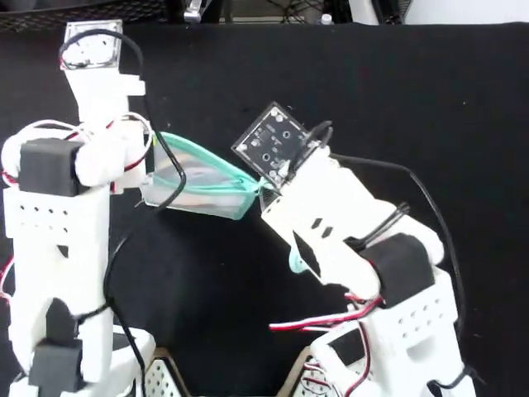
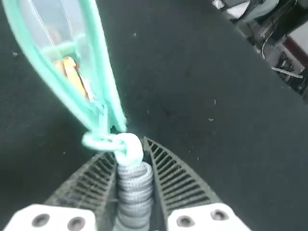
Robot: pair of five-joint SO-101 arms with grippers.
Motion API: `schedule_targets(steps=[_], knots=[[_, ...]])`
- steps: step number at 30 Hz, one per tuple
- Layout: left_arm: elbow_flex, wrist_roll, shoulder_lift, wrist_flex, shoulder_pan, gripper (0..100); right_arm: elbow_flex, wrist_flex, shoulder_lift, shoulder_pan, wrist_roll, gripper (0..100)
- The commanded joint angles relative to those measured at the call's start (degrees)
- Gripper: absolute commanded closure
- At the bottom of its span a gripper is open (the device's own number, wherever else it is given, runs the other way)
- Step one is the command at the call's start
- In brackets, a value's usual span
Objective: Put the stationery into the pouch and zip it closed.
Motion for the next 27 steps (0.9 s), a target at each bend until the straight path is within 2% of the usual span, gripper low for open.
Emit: schedule_targets(steps=[1, 4, 6, 12, 17, 27], knots=[[0.84, 0.62, 4.22, 0.0, 1.71, 97, 2.77, -2.99, 0.13, -0.44, 0.09, 98.6], [0.57, 0.62, 4.57, -0.35, 1.27, 97, 5.23, -4.75, 0.13, -0.44, 0.09, 98.6], [0.31, 0.35, 4.4, -0.35, 0.4, 94, 5.76, -5.71, 0.13, -0.44, 0.0, 98.6], [-4.7, 0.62, 4.4, 0.53, -4.44, 68, 5.76, -7.03, 0.13, -0.35, 0.0, 98.6], [-8.75, 0.62, 4.4, 0.62, -7.43, 70, 5.67, -9.05, 0.13, -0.44, 0.0, 98.6], [-22.29, 0.62, -1.05, 0.62, -7.25, 72, 16.31, -26.9, 0.66, -0.35, 0.53, 98.6]])
